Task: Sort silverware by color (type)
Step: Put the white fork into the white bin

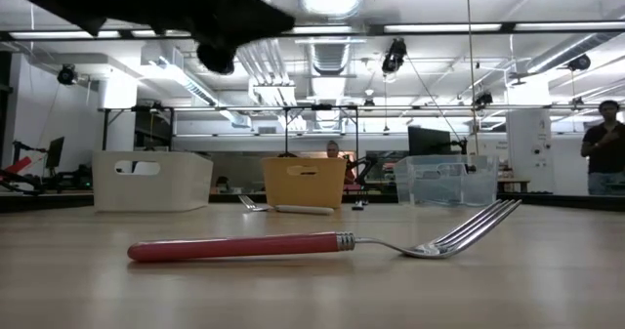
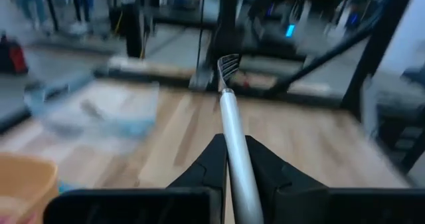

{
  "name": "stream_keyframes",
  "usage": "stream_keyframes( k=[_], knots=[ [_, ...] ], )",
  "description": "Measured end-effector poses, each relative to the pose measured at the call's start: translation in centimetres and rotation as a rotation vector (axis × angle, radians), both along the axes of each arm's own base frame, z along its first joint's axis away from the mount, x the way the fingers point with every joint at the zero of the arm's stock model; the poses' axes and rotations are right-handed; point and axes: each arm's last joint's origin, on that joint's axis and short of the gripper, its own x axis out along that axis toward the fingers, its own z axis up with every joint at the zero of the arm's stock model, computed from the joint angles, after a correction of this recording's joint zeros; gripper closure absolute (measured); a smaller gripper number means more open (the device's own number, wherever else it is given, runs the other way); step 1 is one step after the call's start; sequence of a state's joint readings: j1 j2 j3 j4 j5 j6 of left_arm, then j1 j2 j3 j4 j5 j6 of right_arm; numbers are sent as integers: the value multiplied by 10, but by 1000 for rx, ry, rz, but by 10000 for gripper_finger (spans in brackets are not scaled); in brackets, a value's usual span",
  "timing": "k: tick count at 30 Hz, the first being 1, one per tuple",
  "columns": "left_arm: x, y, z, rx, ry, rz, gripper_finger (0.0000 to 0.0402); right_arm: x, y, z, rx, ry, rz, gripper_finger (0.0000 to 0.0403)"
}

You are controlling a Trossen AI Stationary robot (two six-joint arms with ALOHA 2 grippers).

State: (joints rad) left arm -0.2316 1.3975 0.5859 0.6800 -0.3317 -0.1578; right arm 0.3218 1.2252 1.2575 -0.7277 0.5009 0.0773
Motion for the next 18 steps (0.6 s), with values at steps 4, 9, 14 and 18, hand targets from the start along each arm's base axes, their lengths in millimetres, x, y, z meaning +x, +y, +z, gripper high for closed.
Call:
stream_keyframes(
  k=[4,9,14,18],
  knots=[
    [-18,1,13,26,-143,-14,390,-20,-7,-11,50,-250,23,254],
    [-28,3,24,67,-266,-13,390,-27,-10,-45,101,-573,41,254],
    [-30,3,29,88,-330,-6,390,-23,-10,-75,97,-862,49,254],
    [-26,2,31,94,-350,-4,390,-12,-10,-87,90,-998,75,254]
  ],
)
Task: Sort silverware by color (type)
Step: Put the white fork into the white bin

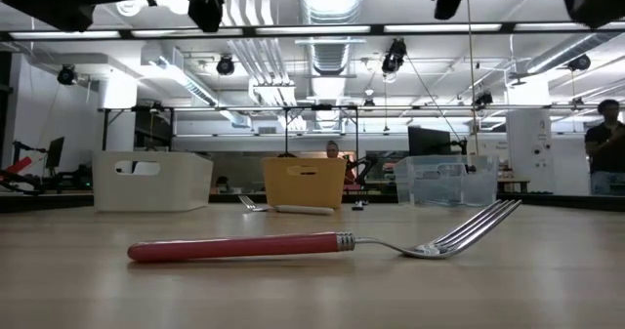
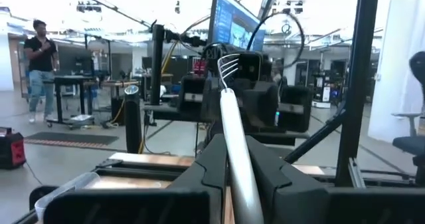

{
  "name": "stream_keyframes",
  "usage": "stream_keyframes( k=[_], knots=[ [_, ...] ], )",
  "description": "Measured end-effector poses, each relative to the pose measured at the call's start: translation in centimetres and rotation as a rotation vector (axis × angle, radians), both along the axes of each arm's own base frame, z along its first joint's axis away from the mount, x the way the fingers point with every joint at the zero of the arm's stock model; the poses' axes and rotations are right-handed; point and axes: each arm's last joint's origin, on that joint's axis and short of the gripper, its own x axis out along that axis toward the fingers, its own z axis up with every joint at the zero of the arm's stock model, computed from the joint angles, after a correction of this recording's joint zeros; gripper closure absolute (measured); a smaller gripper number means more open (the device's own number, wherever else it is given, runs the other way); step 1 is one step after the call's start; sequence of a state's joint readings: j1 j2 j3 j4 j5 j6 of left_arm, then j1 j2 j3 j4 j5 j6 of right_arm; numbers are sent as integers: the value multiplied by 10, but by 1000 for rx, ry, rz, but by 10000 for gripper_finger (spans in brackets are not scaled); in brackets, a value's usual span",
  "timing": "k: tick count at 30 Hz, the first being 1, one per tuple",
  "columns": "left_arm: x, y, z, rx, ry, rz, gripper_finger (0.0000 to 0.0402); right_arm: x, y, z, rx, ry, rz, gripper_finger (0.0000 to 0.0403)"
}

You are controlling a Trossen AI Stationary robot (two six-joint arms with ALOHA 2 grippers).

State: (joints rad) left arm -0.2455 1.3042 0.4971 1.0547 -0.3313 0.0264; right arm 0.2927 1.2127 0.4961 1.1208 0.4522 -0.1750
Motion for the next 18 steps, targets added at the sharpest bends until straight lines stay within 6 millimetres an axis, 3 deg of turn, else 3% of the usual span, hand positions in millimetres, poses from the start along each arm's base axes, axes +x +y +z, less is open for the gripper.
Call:
stream_keyframes(
  k=[8,18],
  knots=[
    [19,-5,9,32,-20,9,390,40,2,0,-62,-66,9,254],
    [21,-6,14,37,-44,-11,390,52,4,19,-114,-124,-3,256]
  ],
)
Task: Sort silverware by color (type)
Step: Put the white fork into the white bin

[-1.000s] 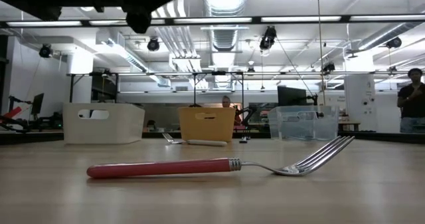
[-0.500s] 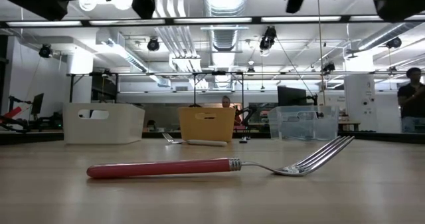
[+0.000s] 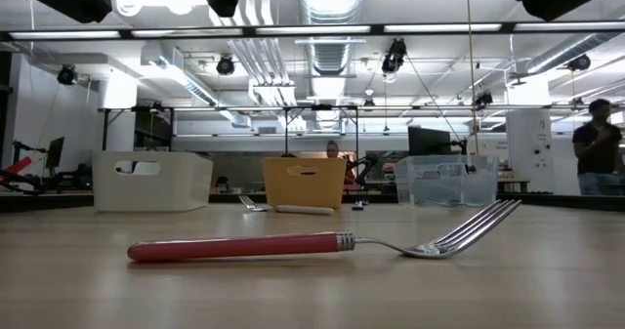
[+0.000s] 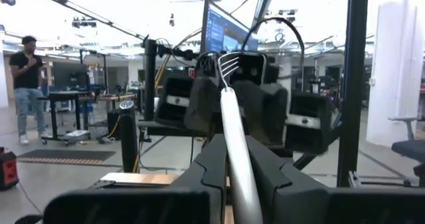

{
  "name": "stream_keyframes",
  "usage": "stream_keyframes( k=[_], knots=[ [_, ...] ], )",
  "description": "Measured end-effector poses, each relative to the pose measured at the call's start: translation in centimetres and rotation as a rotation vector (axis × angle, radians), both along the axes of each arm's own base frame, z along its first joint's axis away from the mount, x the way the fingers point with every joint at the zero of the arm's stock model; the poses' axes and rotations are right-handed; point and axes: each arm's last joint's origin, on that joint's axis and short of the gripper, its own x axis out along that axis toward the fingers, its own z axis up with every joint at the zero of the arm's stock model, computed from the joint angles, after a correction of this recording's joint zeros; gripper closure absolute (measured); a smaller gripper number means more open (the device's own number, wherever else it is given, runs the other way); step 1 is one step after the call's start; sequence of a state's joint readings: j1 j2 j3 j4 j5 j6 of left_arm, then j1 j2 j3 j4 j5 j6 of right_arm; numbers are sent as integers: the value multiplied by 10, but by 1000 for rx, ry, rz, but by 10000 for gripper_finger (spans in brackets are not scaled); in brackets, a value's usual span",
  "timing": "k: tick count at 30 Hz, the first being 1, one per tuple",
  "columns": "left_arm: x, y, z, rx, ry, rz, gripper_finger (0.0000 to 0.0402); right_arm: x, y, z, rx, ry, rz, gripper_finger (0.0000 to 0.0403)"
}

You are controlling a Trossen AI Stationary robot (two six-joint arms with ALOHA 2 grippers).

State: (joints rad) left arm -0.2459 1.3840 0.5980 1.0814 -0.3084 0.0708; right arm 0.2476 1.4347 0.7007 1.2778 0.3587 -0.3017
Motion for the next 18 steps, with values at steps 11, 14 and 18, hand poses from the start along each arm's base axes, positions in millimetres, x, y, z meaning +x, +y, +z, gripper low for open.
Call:
stream_keyframes(
  k=[11,14,18],
  knots=[
    [0,0,-1,-3,2,-5,390,4,-8,9,-14,-38,14,313],
    [0,0,-1,-3,2,-5,390,4,-7,11,-33,-42,26,350],
    [0,1,-1,-6,5,12,365,4,-7,10,-49,-29,26,388]
  ],
)
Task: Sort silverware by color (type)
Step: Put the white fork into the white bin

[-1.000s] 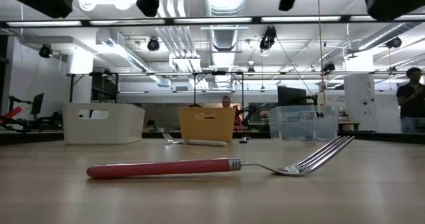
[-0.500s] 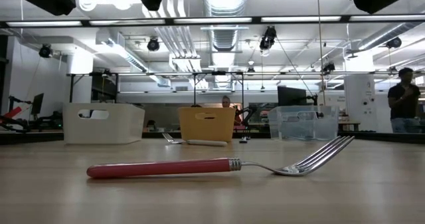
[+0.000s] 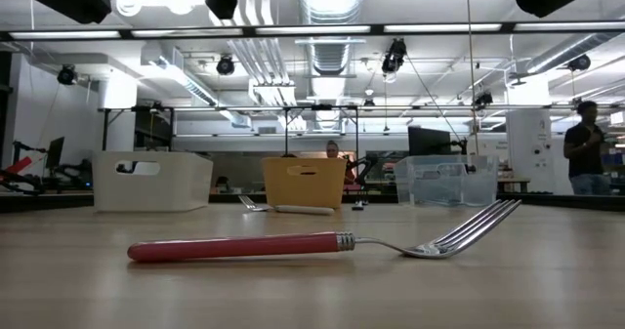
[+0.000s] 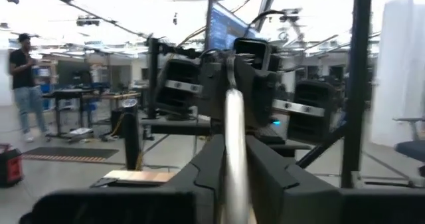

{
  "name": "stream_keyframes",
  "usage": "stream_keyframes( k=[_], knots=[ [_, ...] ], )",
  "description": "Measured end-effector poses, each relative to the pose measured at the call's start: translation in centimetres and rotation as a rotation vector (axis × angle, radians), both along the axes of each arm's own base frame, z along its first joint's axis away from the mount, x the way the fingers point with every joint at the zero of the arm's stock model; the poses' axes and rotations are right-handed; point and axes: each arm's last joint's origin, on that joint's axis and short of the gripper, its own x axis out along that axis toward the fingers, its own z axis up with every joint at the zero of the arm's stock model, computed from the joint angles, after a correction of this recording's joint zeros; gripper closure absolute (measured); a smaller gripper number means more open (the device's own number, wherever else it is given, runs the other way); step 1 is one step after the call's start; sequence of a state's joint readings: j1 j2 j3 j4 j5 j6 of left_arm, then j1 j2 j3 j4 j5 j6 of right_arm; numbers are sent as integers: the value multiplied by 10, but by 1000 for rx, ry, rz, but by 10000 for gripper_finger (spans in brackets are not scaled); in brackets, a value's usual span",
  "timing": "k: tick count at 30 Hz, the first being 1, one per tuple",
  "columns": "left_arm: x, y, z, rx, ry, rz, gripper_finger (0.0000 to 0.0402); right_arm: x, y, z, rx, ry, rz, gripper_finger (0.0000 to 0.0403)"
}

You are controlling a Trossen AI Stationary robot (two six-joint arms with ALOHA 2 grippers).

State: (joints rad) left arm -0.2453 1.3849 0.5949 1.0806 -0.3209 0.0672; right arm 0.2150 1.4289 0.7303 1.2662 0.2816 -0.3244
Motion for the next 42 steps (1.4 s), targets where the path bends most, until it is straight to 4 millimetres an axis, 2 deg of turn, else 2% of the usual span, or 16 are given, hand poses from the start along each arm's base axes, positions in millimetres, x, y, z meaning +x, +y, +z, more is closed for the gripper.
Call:
stream_keyframes(
  k=[4,8,14,18,22,33,37,42],
  knots=[
    [1,2,-4,-7,44,71,328,2,-3,-4,9,67,-35,392],
    [2,6,-12,4,135,184,299,2,-13,-3,22,200,-149,393],
    [-2,21,-25,17,326,350,260,3,-42,4,93,500,-309,393],
    [-3,33,-30,-19,478,408,246,10,-62,8,167,634,-358,394],
    [-2,41,-31,-34,563,444,242,28,-69,5,189,674,-358,394],
    [10,49,-36,-15,592,480,241,91,-70,-13,189,725,-373,394],
    [12,50,-43,-18,606,541,241,102,-69,-14,193,722,-372,394],
    [13,51,-45,-11,606,591,248,104,-70,-14,233,711,-369,394]
  ],
)
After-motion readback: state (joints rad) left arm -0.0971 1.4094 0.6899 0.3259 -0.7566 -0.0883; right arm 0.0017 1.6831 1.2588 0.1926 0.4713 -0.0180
